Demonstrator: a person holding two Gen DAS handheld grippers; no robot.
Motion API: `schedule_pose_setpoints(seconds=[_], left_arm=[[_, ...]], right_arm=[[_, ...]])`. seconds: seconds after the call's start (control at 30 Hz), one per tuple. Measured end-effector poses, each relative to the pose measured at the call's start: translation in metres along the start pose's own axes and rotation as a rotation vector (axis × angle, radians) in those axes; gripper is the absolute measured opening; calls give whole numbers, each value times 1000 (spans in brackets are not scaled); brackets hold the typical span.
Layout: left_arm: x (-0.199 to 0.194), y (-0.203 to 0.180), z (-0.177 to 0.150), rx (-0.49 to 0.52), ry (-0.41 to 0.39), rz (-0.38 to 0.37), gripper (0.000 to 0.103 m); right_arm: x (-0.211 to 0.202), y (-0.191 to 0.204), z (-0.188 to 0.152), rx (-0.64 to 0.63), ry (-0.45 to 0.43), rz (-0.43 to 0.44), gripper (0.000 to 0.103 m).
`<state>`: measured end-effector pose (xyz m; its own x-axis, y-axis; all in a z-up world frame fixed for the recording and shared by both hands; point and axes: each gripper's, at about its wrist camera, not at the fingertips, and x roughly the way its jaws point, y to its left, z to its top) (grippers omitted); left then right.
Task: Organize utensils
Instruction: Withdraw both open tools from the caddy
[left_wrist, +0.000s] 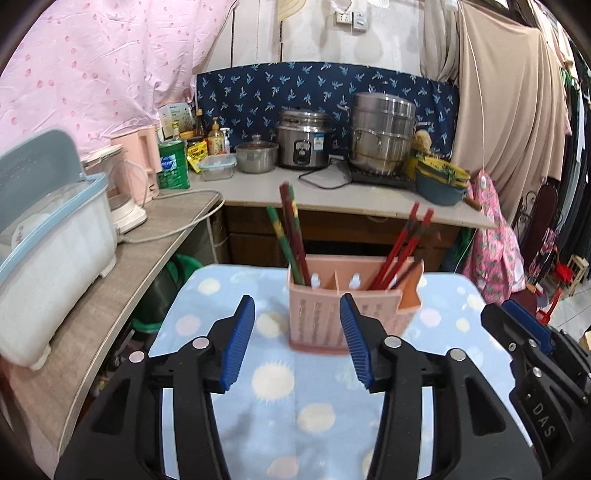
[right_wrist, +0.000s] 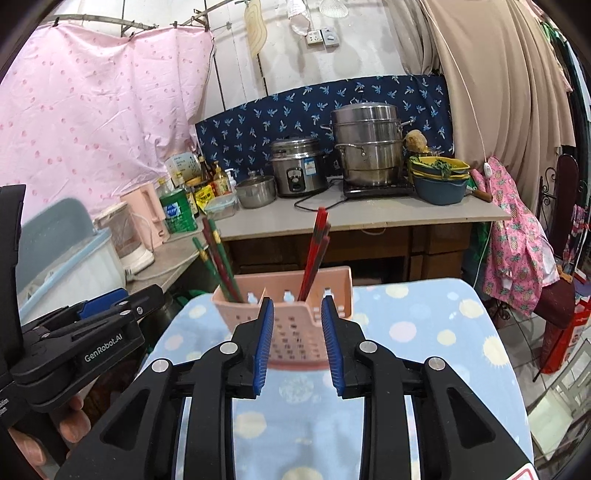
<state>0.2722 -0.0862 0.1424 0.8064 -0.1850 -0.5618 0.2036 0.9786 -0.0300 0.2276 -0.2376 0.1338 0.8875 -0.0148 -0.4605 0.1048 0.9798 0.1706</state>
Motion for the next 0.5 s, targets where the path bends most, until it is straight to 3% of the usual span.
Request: schedule_pose_setpoints(seconds=[0.37, 0.5], left_arm=[[-18, 10, -55, -3, 95, 23, 46], [-22, 11, -70, 1, 117, 25, 51]], right_arm=[[-27, 13, -53, -43, 70, -31, 31], [-31, 14, -70, -39, 99, -31, 31]])
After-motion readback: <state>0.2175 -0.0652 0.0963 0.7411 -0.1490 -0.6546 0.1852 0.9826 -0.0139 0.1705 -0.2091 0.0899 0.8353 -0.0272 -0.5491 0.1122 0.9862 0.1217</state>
